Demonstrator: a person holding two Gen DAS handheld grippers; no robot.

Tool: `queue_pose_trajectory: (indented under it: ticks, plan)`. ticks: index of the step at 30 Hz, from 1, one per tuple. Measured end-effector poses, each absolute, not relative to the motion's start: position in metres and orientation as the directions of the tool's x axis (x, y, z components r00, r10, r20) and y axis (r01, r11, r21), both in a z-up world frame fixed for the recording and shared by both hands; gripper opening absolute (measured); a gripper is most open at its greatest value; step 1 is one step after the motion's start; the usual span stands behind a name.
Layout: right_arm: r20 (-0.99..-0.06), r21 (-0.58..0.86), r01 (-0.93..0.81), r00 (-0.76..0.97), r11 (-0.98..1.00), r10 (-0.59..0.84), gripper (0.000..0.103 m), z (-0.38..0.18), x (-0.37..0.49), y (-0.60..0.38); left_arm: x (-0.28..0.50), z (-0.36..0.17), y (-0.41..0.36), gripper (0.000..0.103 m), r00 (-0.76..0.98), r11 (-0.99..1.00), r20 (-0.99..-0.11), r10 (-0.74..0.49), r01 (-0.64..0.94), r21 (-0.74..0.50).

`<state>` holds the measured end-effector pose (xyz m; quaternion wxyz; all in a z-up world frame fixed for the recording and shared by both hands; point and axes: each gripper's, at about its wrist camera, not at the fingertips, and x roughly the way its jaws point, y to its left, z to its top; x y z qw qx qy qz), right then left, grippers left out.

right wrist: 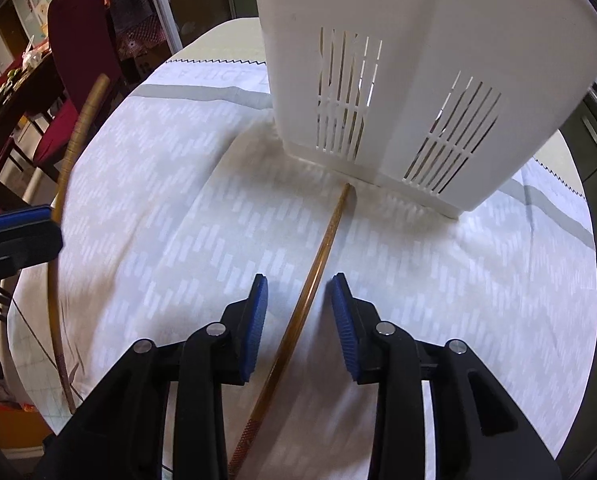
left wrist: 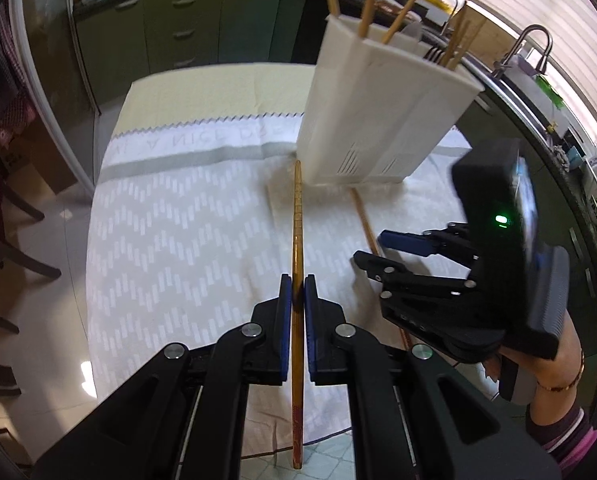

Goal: Organize utensils
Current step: 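Lift the chopstick with the left tool while the right tool grasps the remaining chopstick, then lift both chopsticks upright and carry them over the caddy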

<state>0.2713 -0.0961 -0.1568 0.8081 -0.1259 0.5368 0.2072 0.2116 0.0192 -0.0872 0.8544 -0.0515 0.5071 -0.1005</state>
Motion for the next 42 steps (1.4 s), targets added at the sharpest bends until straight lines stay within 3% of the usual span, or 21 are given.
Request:
queue_pose_trajectory:
  ticks: [2,5,15,23,42]
  plan:
    - [-0.923,0.028,-0.462,0.329,0.887,0.2,0.015,-0.156,0.277,-0.102,0.207,-0.082,0.016,0.006,0.481,0.974,-0.848,-0.224,0.131,-0.183]
    - [-0.926,0.035,-0.463,0.318,0.886,0.203,0.007,-0.157,0.279,-0.111,0.205,-0.078,0.015,0.006,0.49,0.974,-0.843,-0.225,0.139,-0.179]
    - [-0.913,0.06,-0.398,0.35,0.916,0.212,0.007,-0.157,0.271,-0.162,0.202,-0.067,0.009,0.006,0.516,0.971,-0.824,-0.233,0.166,-0.171]
    - [-0.813,0.181,-0.369,0.466,0.912,0.35,0.007,-0.119,0.245,-0.203,0.196,-0.054,-0.002,0.006,0.558,0.97,-0.797,-0.231,0.198,-0.143]
    - [-0.683,0.202,-0.415,0.589,0.887,0.431,0.007,-0.041,0.177,-0.25,0.179,-0.027,-0.018,0.006,0.594,0.96,-0.767,-0.245,0.26,-0.105]
